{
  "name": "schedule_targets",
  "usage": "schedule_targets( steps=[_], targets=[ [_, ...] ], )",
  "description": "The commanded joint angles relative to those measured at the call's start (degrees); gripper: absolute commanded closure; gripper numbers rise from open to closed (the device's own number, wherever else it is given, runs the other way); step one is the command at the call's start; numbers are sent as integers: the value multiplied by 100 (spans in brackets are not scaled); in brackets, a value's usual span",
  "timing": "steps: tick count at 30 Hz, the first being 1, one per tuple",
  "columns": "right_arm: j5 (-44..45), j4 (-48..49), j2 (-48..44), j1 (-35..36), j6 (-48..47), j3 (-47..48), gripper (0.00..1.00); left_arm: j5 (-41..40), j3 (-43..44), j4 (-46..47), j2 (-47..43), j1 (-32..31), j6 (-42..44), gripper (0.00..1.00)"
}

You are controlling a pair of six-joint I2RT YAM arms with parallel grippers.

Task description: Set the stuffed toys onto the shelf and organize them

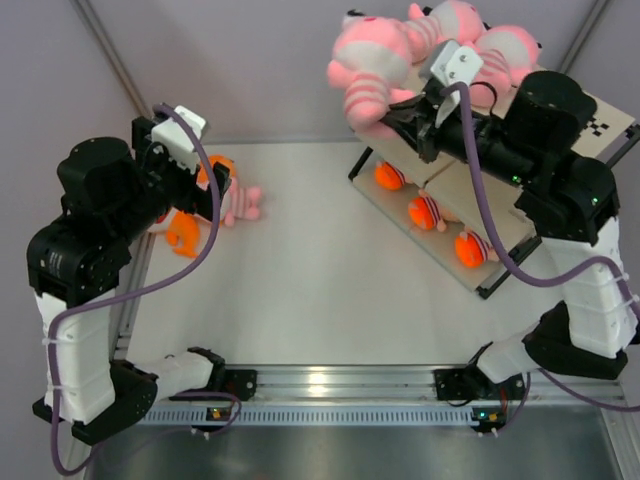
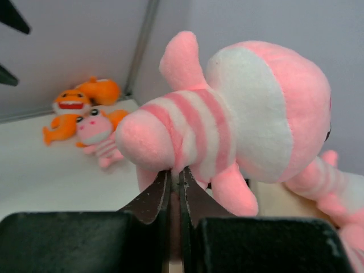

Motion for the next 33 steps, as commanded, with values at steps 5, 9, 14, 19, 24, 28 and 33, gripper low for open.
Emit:
schedule_targets(
  steps=[5, 9, 14, 19, 24, 28, 33],
  targets=[
    [4213, 648, -714, 18, -1569, -187, 100, 347, -800, 91, 108, -13, 13, 2],
    [5050, 472, -1257, -9, -1780, -511, 100, 648, -985, 108, 108, -13, 39, 2],
    [6337, 428, -1786, -61, -2081, -1380, 100, 183, -1676, 477, 265, -13, -84, 2],
    [6178, 595, -2296, -141, -2194, -1778, 100, 183, -2154, 715, 844, -13, -137, 2],
    [5730, -376, -1904, -263, -2107, -1384, 100, 455, -2110, 724, 1109, -13, -234, 2],
    [4159, -926, -1383, -1727, -1676, -906, 100, 552, -2101, 724, 1083, -13, -251, 2],
    [2076, -1022, -1085, -3371, -1263, -1189, 100, 561, -2347, 785, 899, -13, -76, 2]
  ],
)
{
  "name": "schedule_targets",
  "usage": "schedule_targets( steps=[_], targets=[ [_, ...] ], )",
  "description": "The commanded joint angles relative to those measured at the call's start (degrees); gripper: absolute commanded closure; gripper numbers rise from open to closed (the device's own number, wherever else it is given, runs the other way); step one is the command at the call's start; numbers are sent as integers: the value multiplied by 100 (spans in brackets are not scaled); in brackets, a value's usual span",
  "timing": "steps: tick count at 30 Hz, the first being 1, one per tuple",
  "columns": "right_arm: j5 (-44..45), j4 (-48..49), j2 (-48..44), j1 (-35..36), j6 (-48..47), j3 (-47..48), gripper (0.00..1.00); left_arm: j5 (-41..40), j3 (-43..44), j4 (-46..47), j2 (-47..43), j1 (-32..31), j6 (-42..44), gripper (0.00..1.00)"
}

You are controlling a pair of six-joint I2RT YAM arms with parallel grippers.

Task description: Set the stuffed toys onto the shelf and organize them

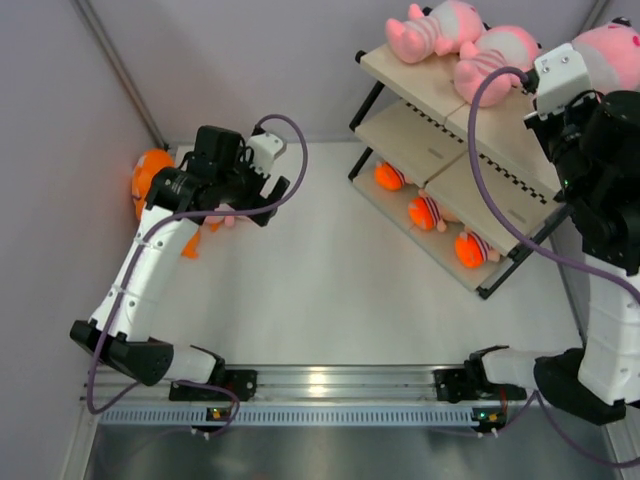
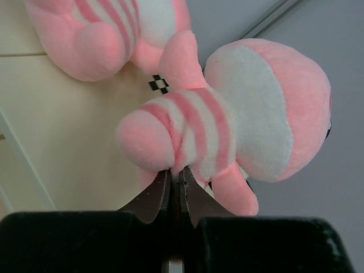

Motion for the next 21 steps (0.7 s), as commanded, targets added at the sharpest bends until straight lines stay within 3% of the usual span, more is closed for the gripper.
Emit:
schedule_targets(
  steps=[1, 5, 12, 17, 19, 21],
  targets=[
    [-1901, -318, 297, -808, 431, -85, 100, 71, -146, 311, -292, -13, 82, 2],
    [-3297, -433, 412, -1441, 625, 81, 100, 27, -269, 320, -319, -13, 196, 2],
    [-4241, -354, 307, -2372, 642, -67, 100, 264, -270, 320, -275, -13, 214, 2],
    [-4865, -389, 386, -2567, 642, -156, 99, 221, -252, 320, -249, -13, 258, 2],
    [-4901, -398, 473, -2629, 660, -156, 94, 194, -269, 311, -240, -13, 267, 2],
    [-4814, -363, 526, -2638, 756, -147, 77, 142, -322, 320, -240, -13, 258, 2]
  ],
)
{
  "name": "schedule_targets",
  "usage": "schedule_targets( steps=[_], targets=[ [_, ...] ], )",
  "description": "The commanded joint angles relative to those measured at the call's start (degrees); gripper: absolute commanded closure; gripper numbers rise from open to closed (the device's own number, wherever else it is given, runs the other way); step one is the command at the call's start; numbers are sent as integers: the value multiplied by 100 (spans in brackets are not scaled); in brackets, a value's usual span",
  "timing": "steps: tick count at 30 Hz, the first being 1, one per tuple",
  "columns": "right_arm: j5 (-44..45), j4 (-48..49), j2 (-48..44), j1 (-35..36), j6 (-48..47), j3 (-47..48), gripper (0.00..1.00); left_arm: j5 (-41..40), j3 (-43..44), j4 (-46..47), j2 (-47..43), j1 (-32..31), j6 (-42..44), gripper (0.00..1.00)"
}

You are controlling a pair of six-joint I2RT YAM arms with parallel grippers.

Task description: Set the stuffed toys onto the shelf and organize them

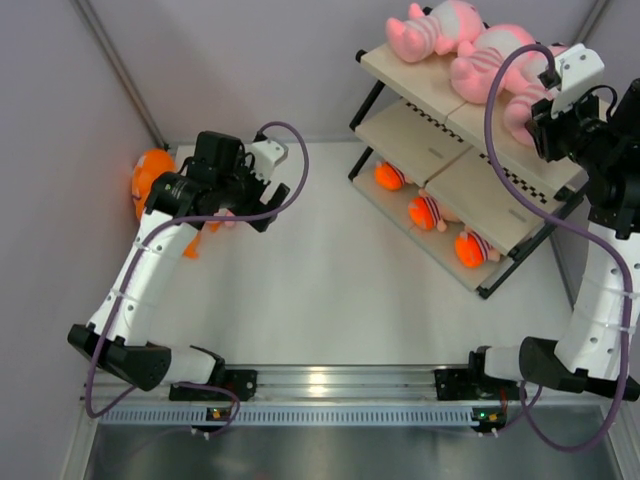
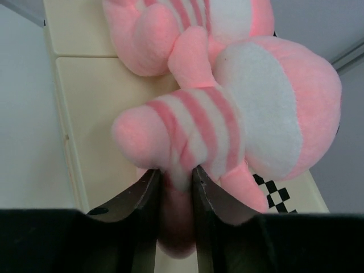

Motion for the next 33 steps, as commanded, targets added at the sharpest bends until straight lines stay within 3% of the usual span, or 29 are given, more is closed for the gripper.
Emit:
schedule_targets(
  steps=[1, 3, 7, 9, 10, 12, 16, 18, 23, 26, 33],
  targets=[
    [-328, 81, 43, -107, 118, -16, 72, -27, -7, 250, -24, -13, 50, 2],
    [-293, 142, -44, -107, 224, -24, 56, -123, -8, 259, 3, -13, 24, 2],
    [-65, 283, -238, -107, 399, -42, 40, -448, -77, 529, 275, -13, 15, 2],
    [-12, 406, -369, -98, 558, -86, 30, -982, -262, 837, 528, -13, 41, 2],
    [-12, 450, -413, -98, 636, -182, 19, -1159, -375, 1169, 652, -13, 15, 2],
    [-29, 555, -545, -107, 672, -279, 13, -1719, -394, 1426, 1133, -4, -37, 2],
    [111, 600, -651, -98, 725, -297, 8, -2425, 60, 1885, 1961, 345, -203, 2],
    [103, 661, -739, -107, 734, -332, 7, -2321, 203, 1858, 2190, 671, -371, 2],
    [172, 740, -765, -89, 927, -148, 4, -1952, -569, 1893, 1805, 1401, -258, 2],
    [182, 784, -879, -80, 1068, 11, 4, -2390, -1009, 2121, 1699, 1586, -3, 2],
    [67, 1021, -1494, 7, 998, -744, 4, -2400, -1203, 2508, 2112, 2193, 129, 2]
  ],
)
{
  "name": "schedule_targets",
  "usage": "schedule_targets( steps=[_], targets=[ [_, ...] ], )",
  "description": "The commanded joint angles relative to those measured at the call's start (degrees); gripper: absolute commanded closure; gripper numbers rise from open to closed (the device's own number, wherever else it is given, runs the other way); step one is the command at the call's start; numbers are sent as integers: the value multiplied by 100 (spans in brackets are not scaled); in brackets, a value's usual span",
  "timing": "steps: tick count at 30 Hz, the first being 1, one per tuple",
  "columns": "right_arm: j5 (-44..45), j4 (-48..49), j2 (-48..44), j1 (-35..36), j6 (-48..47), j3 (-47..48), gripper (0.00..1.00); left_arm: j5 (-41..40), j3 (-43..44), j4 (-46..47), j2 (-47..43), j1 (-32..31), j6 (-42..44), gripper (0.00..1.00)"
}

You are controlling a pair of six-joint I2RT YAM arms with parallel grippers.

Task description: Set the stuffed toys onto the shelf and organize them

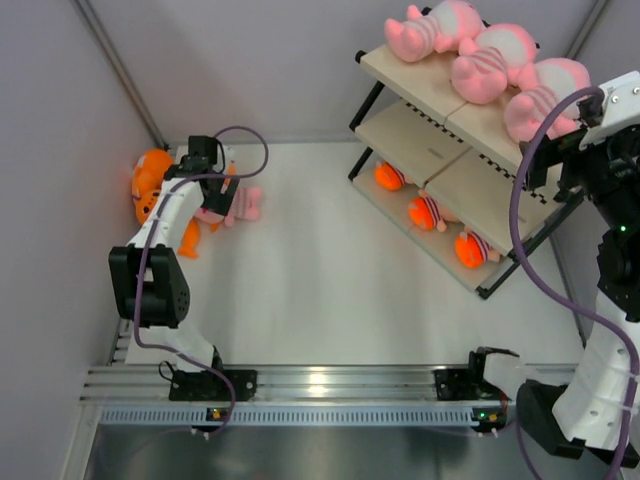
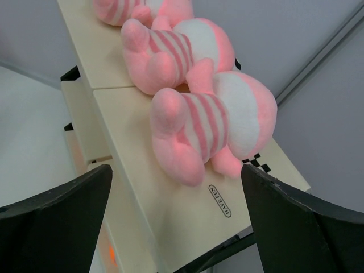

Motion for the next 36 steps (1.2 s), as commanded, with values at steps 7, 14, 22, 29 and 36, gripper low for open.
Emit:
schedule_targets(
  steps=[7, 14, 22, 29, 36],
  targets=[
    [52, 480, -554, 365, 27, -647, 4, 260, -103, 792, 455, 184, 129, 12],
    [96, 462, -580, 524, 9, -822, 4, 119, -42, 1178, 727, 184, 191, 17],
    [-114, 453, -747, 612, -131, -1016, 4, 391, 511, 1548, 1490, 210, 340, 36],
    [-484, 524, -958, 629, -281, -1174, 5, 1103, 697, 1548, 1642, 246, 849, 100],
    [-484, 559, -1064, 752, -403, -1438, 5, 3312, 3, 978, 185, 237, 1236, 100]
  ],
)
